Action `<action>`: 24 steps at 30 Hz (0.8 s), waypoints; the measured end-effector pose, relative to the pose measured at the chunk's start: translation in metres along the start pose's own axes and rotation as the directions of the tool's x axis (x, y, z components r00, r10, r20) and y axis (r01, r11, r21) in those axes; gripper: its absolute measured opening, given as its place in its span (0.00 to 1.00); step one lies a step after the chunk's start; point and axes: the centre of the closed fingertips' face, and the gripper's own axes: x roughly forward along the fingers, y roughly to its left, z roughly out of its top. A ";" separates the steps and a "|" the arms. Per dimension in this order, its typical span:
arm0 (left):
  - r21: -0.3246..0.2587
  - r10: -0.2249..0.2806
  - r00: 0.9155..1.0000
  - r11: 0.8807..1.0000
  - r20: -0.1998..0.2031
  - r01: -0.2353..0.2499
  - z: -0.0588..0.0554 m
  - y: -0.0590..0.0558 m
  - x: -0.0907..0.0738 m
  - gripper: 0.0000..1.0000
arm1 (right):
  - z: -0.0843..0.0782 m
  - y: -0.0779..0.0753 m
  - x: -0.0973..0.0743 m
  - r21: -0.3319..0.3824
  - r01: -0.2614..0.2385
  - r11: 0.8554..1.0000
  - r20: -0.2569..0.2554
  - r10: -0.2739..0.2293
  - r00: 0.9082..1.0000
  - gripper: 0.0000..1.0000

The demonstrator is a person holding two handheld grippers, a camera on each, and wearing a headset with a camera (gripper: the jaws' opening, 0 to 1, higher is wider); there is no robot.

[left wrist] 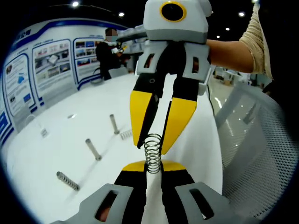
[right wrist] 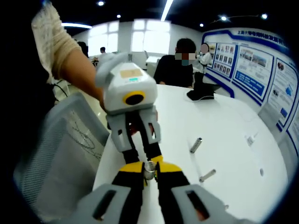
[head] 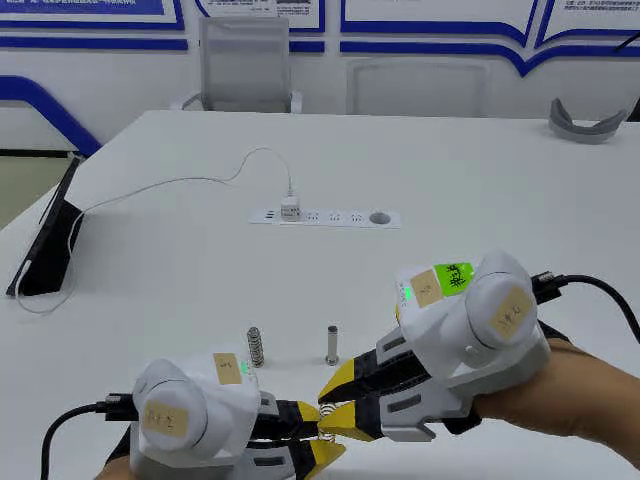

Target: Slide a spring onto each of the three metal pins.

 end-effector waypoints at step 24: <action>-0.057 0.033 0.998 0.998 0.052 -0.030 0.006 0.008 -0.005 0.10 | 0.001 -0.009 0.002 0.121 0.045 0.992 0.084 -0.055 0.995 0.12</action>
